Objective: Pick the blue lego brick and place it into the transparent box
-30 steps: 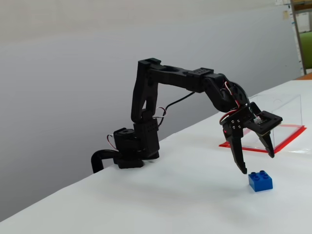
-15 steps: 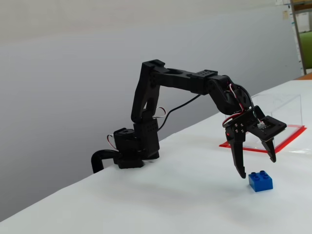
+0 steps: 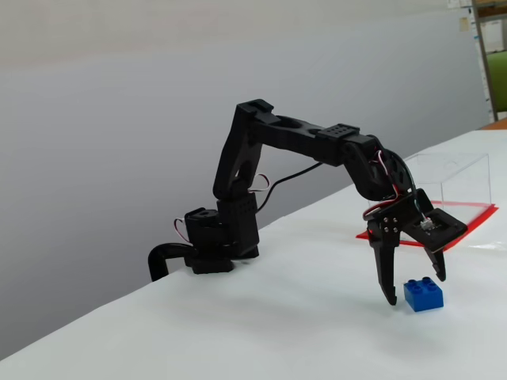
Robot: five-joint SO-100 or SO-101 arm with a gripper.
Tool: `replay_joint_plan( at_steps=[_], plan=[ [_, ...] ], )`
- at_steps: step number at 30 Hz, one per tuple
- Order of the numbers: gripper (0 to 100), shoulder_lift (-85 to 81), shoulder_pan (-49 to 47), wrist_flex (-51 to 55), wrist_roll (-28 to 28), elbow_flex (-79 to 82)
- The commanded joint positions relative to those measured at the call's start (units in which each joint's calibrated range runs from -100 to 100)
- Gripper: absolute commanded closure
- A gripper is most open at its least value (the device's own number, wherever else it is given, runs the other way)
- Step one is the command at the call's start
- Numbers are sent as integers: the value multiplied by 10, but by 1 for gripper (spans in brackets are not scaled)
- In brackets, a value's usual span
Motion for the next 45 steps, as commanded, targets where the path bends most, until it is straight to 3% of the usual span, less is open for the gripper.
replay_joint_plan(
  at_steps=[1, 10, 14, 18, 40, 45],
  plan=[
    [68, -4, 8, -1, -2, -29],
    [68, 11, 8, 0, -2, -29],
    [78, 11, 8, -2, -2, -29],
    [81, 10, 8, -3, -2, -29],
    [82, -39, 2, 1, -1, -20],
    [92, -50, 2, 19, -1, -22]
  ],
)
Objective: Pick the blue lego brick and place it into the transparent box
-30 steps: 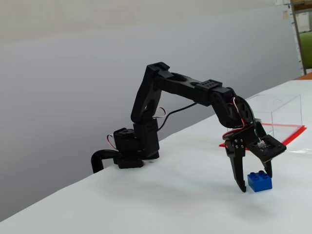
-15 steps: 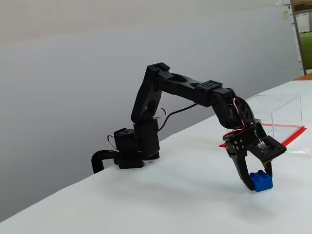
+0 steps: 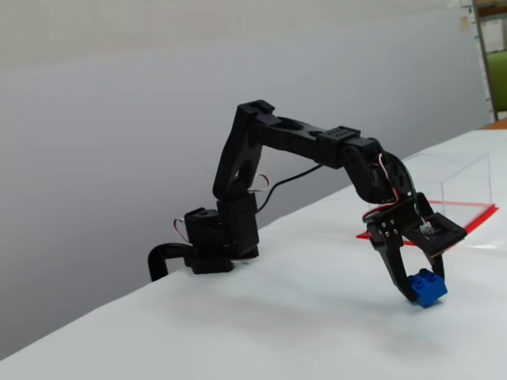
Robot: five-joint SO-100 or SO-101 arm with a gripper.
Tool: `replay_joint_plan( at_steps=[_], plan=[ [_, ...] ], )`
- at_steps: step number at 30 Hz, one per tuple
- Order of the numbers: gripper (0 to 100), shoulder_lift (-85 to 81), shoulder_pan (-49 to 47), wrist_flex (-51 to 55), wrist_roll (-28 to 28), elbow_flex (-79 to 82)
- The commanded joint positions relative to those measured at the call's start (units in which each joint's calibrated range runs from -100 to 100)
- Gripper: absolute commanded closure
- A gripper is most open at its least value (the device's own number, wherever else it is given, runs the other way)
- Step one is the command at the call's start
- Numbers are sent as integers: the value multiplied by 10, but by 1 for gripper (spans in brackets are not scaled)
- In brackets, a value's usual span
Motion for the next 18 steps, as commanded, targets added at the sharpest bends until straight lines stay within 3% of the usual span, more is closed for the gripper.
replay_joint_plan(
  at_steps=[1, 18],
  plan=[
    [92, -50, -1, 11, 0, -17],
    [92, -220, -36, 56, 27, -15]
  ],
)
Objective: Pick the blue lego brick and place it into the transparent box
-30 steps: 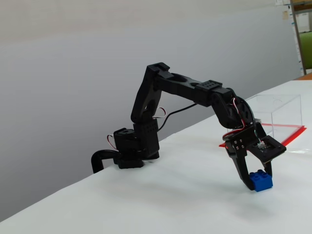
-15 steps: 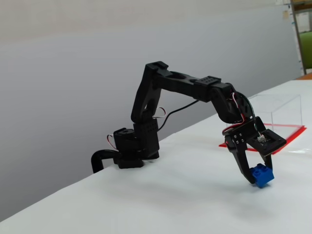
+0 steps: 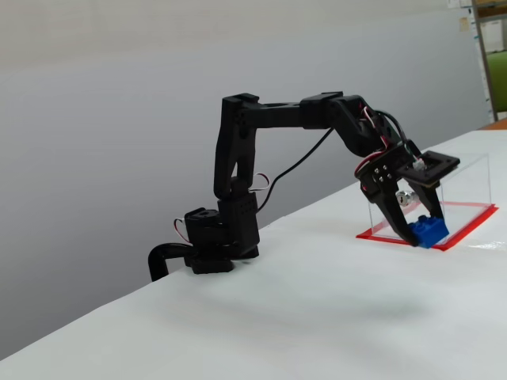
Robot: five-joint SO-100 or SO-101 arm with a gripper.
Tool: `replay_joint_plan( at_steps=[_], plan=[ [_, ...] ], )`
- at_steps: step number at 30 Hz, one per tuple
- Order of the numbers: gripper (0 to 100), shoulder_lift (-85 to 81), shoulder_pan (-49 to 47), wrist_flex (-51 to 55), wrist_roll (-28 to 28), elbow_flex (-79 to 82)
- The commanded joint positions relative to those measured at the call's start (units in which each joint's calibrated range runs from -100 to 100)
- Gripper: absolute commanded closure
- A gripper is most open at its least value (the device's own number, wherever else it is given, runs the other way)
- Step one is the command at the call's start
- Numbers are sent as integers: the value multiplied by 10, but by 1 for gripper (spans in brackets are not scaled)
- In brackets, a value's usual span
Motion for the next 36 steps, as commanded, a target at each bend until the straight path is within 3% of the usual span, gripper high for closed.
replay_joint_plan(
  at_steps=[1, 20, 36],
  plan=[
    [92, -95, -16, 3, 16, -15],
    [92, -380, -180, -4, 114, 118],
    [92, -436, -370, -6, 159, 150]
  ],
)
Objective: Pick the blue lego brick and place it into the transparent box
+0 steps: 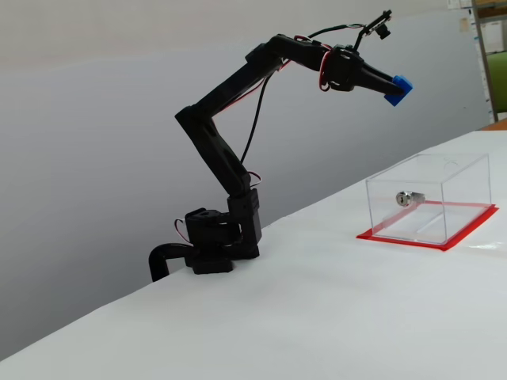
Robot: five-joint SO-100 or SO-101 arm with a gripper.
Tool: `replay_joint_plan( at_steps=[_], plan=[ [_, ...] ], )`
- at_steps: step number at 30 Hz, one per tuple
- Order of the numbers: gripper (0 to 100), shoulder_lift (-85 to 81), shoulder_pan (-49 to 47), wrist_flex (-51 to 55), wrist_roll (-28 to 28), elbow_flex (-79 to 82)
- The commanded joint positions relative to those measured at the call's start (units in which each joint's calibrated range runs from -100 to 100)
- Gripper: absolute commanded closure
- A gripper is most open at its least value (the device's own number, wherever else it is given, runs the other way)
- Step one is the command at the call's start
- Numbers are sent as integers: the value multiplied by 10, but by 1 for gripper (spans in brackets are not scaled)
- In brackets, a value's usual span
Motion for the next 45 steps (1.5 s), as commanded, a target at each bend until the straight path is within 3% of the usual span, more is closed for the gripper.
replay_joint_plan(
  at_steps=[1, 14, 32, 37, 45],
  plan=[
    [92, -14, -49, -8, 6, -7],
    [92, 156, -163, -117, 2, -58],
    [92, 254, -211, -111, 1, -97],
    [82, 253, -211, -111, 2, -94],
    [80, 253, -211, -111, 2, -95]
  ],
)
